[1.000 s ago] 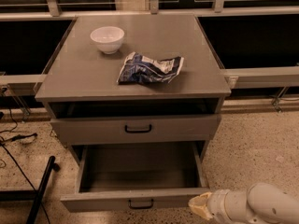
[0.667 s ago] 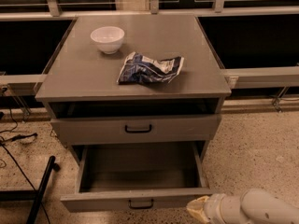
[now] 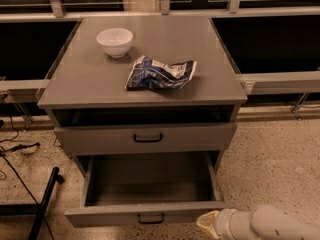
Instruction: Close middle drawer
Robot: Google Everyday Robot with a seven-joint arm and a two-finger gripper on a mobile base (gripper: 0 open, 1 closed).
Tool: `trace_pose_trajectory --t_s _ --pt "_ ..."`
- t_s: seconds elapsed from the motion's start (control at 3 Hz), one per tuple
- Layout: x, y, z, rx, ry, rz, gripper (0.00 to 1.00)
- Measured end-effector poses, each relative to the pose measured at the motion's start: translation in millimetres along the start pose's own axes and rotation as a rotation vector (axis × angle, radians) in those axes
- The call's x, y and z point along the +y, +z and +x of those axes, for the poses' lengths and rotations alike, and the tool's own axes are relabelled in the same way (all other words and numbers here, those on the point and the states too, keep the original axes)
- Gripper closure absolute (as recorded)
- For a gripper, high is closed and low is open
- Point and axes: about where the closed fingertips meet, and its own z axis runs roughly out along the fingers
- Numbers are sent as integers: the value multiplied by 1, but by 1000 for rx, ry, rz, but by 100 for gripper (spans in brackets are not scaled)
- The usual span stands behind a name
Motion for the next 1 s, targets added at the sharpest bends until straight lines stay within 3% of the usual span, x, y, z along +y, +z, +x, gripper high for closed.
trace_pose_trajectory --t_s 1.0 --pt "-22 35 -14 -19 -21 23 100"
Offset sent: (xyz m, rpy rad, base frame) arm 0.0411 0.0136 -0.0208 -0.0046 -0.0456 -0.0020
